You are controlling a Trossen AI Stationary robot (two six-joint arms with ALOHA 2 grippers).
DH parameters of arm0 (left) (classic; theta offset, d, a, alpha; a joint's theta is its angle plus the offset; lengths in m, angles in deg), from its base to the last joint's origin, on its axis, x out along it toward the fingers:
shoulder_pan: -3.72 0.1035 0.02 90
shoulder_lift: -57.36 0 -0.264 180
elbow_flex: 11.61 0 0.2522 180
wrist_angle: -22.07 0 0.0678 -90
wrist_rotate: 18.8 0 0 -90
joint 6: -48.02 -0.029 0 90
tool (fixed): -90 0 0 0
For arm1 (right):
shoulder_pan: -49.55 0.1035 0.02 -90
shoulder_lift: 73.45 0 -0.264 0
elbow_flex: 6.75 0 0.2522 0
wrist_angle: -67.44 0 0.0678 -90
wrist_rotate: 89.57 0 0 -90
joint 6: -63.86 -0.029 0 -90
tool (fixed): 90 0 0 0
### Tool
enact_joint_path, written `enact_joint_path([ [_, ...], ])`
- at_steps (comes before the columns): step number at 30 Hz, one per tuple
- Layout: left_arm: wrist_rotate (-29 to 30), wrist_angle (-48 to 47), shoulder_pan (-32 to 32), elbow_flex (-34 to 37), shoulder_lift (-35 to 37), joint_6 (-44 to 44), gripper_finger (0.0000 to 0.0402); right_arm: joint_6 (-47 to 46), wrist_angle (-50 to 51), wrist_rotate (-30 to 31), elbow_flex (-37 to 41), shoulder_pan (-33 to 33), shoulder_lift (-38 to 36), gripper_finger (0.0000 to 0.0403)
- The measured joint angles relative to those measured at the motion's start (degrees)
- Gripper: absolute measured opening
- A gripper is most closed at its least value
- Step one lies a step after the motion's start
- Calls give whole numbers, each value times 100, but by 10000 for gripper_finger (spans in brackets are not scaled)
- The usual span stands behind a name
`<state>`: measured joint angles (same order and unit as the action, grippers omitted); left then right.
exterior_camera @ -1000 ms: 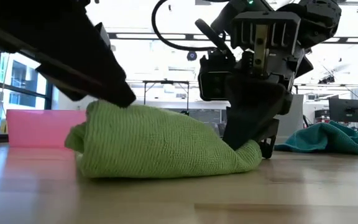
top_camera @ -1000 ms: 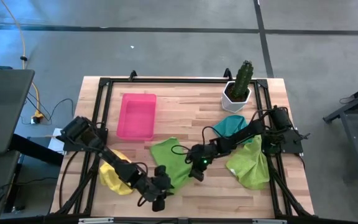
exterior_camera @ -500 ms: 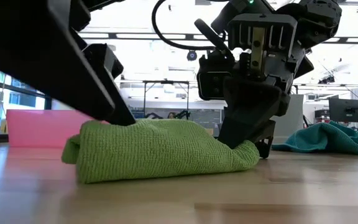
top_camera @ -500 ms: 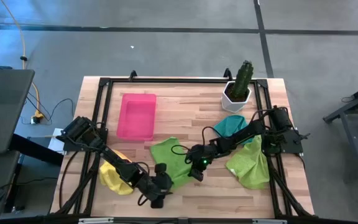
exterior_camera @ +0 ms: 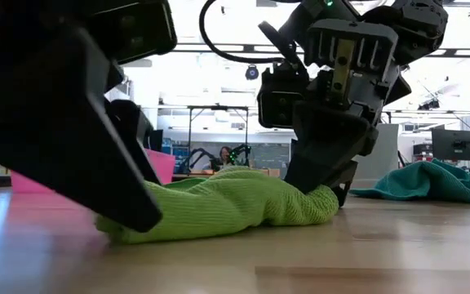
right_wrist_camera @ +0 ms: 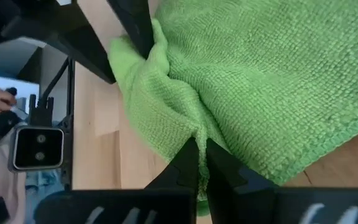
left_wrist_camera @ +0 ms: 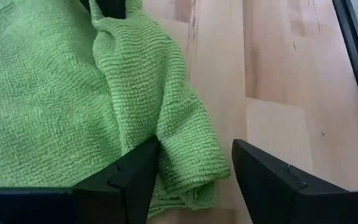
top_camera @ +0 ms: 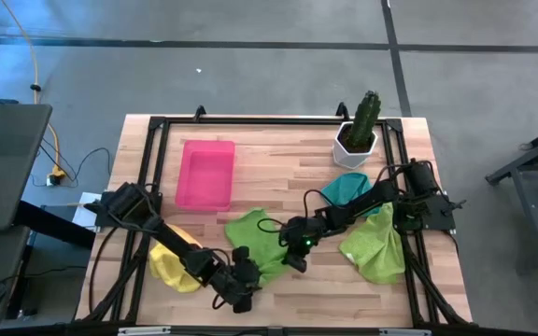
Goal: Roll microfiber towels into tight, uniform cylinder then place into a basket
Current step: Roll the green microfiber cloth
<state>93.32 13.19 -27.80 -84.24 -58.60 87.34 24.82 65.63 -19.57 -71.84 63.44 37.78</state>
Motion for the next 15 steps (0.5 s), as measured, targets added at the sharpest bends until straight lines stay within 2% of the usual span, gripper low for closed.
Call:
enact_joint_path([
  [3,146,-50,-59,-3,-13,210,197,503,-102,-17,9,-2,-23,15],
  [7,202,-231,-115,-7,-10,233,185,1427,64,47,15,-11,-266,55],
  [11,225,-274,-118,0,-10,207,151,2649,330,29,13,1,-599,92],
  [15,288,-304,-99,12,-10,133,105,4100,494,32,13,223,-803,108],
])
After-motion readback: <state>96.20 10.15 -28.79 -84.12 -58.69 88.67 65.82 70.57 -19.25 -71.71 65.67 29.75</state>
